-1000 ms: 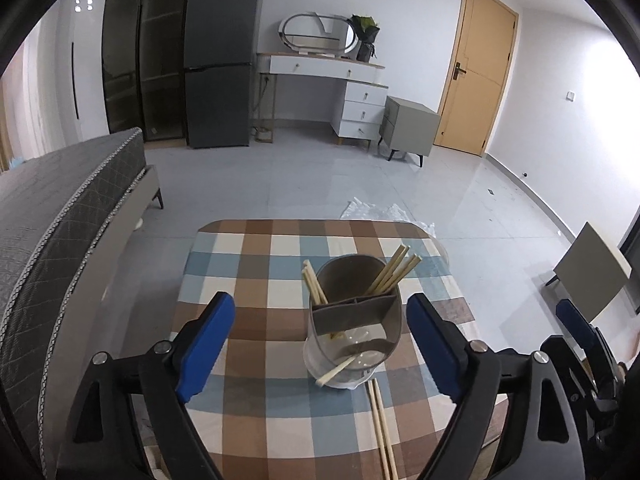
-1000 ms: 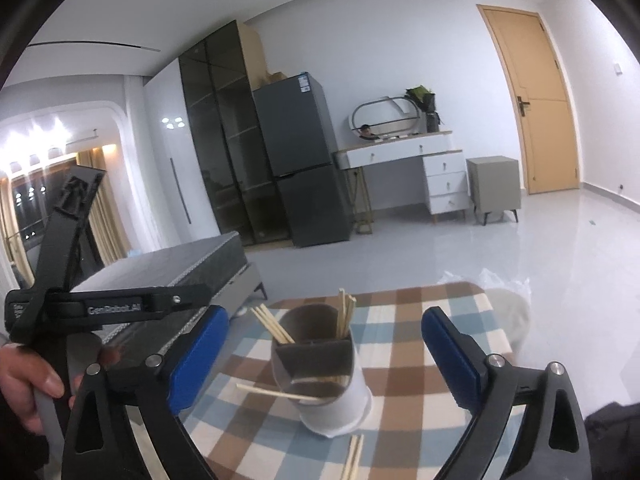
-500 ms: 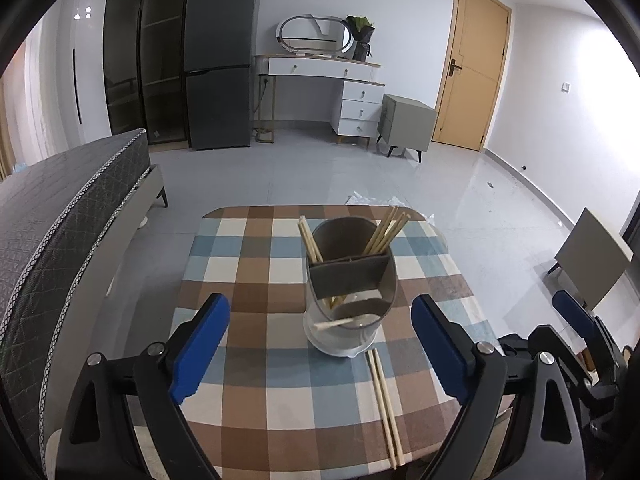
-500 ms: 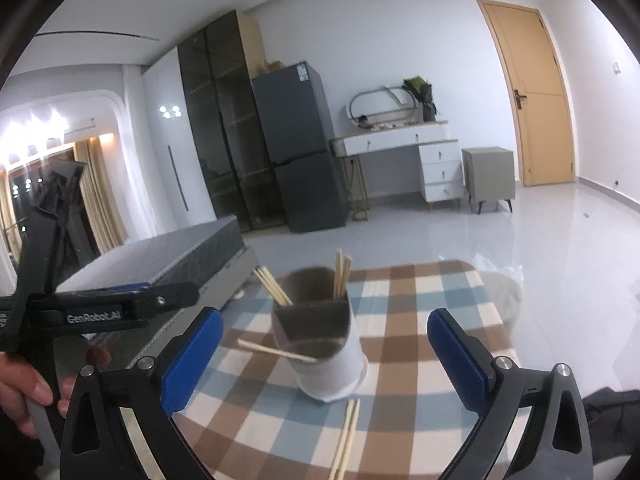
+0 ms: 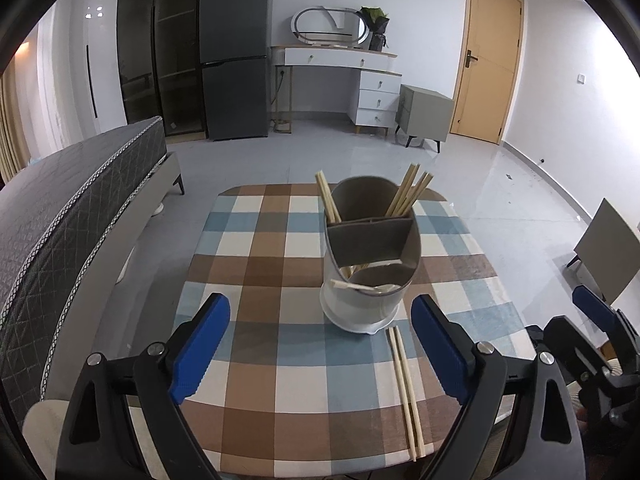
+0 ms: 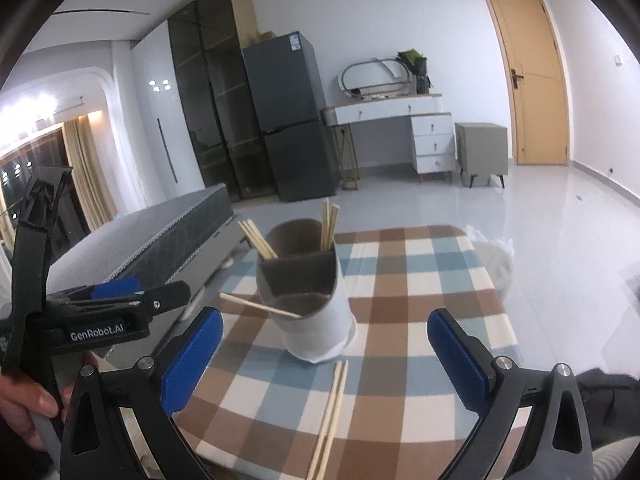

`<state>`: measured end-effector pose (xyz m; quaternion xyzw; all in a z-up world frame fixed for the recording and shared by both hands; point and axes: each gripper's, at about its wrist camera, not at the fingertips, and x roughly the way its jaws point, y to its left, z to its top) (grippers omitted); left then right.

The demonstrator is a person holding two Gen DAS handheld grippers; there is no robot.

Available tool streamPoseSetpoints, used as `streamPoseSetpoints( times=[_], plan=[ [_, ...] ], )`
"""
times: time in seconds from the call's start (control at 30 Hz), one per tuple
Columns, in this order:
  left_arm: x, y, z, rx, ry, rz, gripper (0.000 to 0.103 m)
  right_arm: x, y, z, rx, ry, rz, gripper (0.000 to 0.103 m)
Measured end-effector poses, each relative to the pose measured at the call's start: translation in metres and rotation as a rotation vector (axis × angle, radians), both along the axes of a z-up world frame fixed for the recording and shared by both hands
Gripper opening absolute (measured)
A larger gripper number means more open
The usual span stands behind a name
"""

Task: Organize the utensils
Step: 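Lower both grippers toward the last chopsticks beside the holder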

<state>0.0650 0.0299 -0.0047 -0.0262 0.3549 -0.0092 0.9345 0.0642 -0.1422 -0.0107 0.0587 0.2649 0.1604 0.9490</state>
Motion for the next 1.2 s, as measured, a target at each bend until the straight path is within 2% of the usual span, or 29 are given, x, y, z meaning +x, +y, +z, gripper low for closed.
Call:
streamPoseSetpoints(
  times=[0.4,0.63,0.73,0.83,0.9,1.07,1.2],
  plan=[
    [0.016,0.000,-0.037,0.027,0.077,0.008,0.089,0.029,0.006,-0.045,-0.053,0.218,-0.008,0.103],
    [0.019,0.006,-0.041,0.017,0.091,0.004,0.089,0.054,0.011,-0.080,-0.083,0.362,-0.023,0.101],
    [0.021,0.012,-0.042,0.015,0.095,0.021,0.089,0.066,0.014,-0.098,-0.111,0.424,-0.019,0.091],
    [0.028,0.022,-0.049,-0.011,0.138,0.050,0.089,0.079,0.020,-0.118,-0.134,0.502,-0.009,0.077],
    [0.031,0.026,-0.052,-0.025,0.161,0.071,0.089,0.085,0.023,-0.127,-0.150,0.530,-0.007,0.072],
    [0.034,0.034,-0.056,-0.030,0.189,0.107,0.089,0.093,0.038,-0.140,-0.200,0.559,0.008,0.061],
    [0.036,0.043,-0.061,-0.046,0.219,0.138,0.089,0.097,0.054,-0.150,-0.308,0.560,0.021,0.046]
  ],
)
